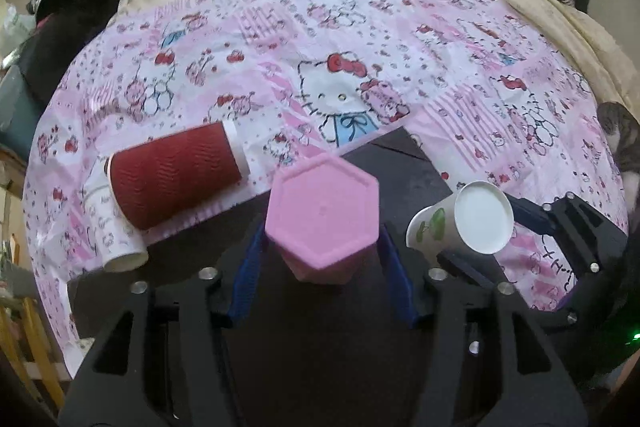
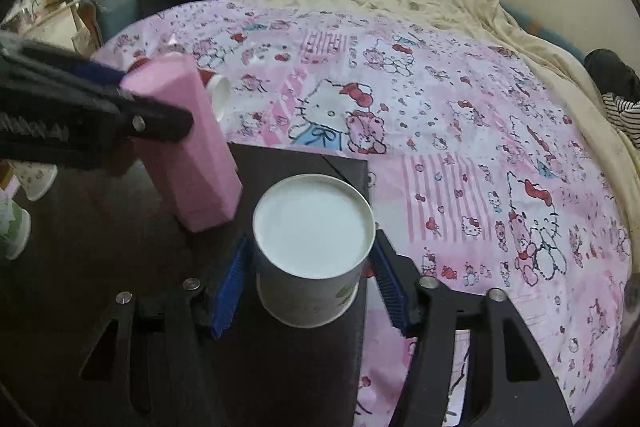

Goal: Flip cup upside down
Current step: 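Turn both held cups rim-down and lower them onto the board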

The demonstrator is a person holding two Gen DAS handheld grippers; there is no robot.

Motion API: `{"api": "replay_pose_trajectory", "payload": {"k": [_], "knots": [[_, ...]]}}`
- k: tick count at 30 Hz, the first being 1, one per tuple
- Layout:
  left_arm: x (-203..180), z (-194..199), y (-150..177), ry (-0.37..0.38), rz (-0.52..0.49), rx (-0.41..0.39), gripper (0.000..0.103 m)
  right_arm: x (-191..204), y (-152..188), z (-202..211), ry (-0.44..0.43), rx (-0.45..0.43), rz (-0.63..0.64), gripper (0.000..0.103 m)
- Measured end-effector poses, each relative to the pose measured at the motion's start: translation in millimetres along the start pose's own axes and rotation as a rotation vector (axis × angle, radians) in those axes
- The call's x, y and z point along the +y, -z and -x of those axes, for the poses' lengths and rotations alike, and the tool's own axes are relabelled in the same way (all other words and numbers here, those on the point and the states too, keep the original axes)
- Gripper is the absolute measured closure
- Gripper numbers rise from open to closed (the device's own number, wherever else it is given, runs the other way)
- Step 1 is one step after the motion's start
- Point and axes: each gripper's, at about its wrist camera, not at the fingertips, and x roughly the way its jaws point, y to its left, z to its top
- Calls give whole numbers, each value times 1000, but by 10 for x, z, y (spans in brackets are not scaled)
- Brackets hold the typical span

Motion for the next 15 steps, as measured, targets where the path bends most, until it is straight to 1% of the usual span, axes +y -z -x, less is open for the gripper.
{"api": "replay_pose_trajectory", "payload": {"k": [1,2,4,6,10,13,15], "knots": [[3,3,6,-4,6,4,39,-6,-5,19,-9,0,-15,40],[4,7,17,-4,10,5,32,-14,-12,34,-16,2,-27,37],[3,21,35,-16,22,10,27,-28,-13,72,-23,-1,-47,33],[-11,35,52,-13,23,18,27,-44,-5,101,-25,1,-59,29],[-44,65,103,-29,13,23,25,-78,-7,176,-27,-1,-84,26],[-23,103,149,-42,23,26,25,-97,-13,239,-31,-12,-99,23],[15,157,184,-45,33,27,25,-95,-17,269,-29,-10,-98,19]]}}
